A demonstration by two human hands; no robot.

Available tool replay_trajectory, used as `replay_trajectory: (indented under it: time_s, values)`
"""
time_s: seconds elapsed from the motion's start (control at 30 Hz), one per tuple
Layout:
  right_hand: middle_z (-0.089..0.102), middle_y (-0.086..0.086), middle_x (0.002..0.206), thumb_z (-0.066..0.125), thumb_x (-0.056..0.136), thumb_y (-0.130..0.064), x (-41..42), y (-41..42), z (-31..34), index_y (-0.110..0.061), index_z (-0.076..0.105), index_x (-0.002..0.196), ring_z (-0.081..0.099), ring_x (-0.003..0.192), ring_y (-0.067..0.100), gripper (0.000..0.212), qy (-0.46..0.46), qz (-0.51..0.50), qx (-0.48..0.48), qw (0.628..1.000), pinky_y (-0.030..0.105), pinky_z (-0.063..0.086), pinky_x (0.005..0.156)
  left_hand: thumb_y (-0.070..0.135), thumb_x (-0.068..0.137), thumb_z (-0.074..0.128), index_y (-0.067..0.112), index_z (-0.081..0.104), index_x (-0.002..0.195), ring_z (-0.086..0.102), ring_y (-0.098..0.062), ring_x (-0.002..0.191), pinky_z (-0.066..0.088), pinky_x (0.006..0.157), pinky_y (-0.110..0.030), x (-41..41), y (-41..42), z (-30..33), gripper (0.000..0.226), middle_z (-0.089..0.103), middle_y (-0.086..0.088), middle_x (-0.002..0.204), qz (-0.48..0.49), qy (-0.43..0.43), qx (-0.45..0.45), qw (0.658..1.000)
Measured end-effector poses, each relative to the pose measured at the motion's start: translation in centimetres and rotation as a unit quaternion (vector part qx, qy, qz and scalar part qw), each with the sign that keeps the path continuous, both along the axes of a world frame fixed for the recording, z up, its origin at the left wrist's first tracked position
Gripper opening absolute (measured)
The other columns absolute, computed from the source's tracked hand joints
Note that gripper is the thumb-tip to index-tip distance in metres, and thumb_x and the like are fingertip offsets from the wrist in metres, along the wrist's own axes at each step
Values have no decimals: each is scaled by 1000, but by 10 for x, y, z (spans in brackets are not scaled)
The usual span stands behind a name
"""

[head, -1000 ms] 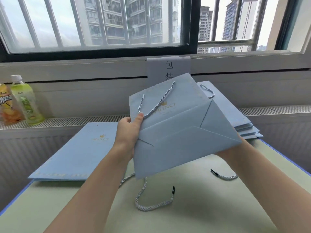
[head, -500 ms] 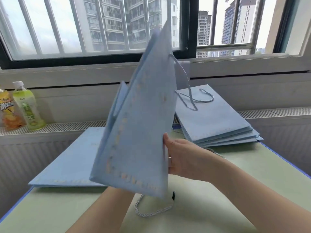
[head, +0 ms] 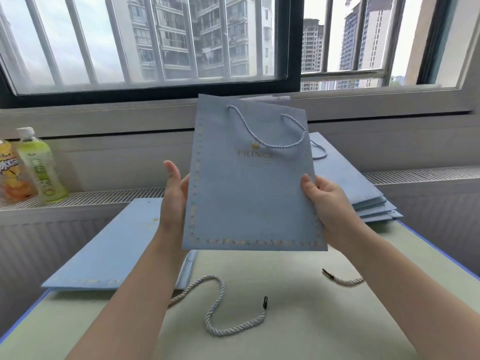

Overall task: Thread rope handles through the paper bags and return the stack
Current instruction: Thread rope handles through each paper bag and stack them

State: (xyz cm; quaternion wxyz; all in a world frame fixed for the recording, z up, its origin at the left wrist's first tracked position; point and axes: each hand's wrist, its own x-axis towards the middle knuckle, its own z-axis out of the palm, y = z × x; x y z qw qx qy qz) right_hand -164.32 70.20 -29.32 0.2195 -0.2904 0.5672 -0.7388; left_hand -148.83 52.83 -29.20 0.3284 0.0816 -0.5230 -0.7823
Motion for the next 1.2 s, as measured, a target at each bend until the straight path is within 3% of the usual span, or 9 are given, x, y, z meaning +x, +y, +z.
replay_trajectory:
  time_s: [0.1, 0.23, 0.37, 0.43, 0.5, 0.6, 0.8, 1.03, 1.2]
  values:
    - [72, 3, 86, 48, 98, -27, -6, 4, 1, -13, 65, 92, 69, 74, 19, 22, 51, -69, 11, 996, 35, 57, 69, 61, 79, 35, 12, 66, 114, 69, -27, 90, 59, 69, -38, 0, 15, 5, 68, 71, -10, 105, -41, -23, -45, 998]
    - [72, 6, 85, 49, 98, -29, -14, 5, 3, -13, 66, 84, 68, 71, 19, 27, 27, -111, -4, 993, 37, 57, 70, 27, 90, 56, 5, 58, 120, 69, -25, 87, 59, 64, -31, -11, 18, -6, 37, 68, -15, 112, 54, -107, -83, 989]
    - [69, 9, 108, 33, 96, -54, -17, 11, 6, -10, 62, 114, 68, 92, 23, 55, -152, 123, -90, 977, 36, 56, 78, 26, 93, 55, 16, 62, 105, 70, -15, 67, 52, 47, -22, -15, 20, -8, 17, 72, -3, 93, 116, -69, -33, 990]
    - [58, 9, 130, 30, 91, -62, -13, 13, 5, -13, 52, 132, 57, 118, 23, 68, -158, 243, -145, 946, 40, 48, 97, 28, 95, 51, 19, 60, 104, 69, -15, 71, 51, 45, -21, -17, 21, -8, 15, 71, 0, 94, 145, -42, 10, 989]
    - [53, 6, 137, 42, 92, -48, -4, 10, 1, -17, 50, 134, 50, 126, 22, 53, -140, 304, -156, 929, 47, 42, 102, 31, 98, 45, 22, 58, 105, 68, -13, 78, 54, 51, -22, -20, 24, -9, 17, 69, 3, 97, 159, -25, 22, 987]
    - [60, 10, 127, 51, 93, -17, 16, -2, -11, -7, 52, 127, 57, 118, 25, 35, -64, 301, -55, 950, 42, 49, 95, 36, 100, 38, 25, 56, 110, 69, -12, 89, 57, 64, -26, -25, 28, -13, 23, 70, 5, 104, 157, -19, 0, 987]
    - [71, 9, 79, 43, 99, -13, 34, -15, -19, 3, 55, 105, 69, 68, 19, 21, -109, 177, -37, 978, 21, 55, 60, 37, 98, 39, 27, 49, 122, 65, -13, 103, 51, 89, -37, -29, 32, -17, 28, 67, 7, 114, 120, -56, -134, 982]
    - [59, 14, 73, 42, 99, -4, 6, -8, -3, -1, 46, 81, 66, 54, 14, 18, -154, -28, -85, 984, 18, 53, 50, 22, 98, 49, 14, 59, 92, 59, -4, 76, 43, 67, -12, -33, 41, -26, 14, 65, 1, 85, 170, -174, -379, 893]
    - [56, 15, 81, 40, 99, -3, -24, 4, -8, -1, 46, 81, 62, 68, 21, 19, -163, -106, -50, 980, 22, 57, 54, 19, 95, 52, 15, 62, 101, 58, -13, 90, 49, 84, -33, -38, 39, -44, 13, 63, 3, 93, 162, -280, -549, 771]
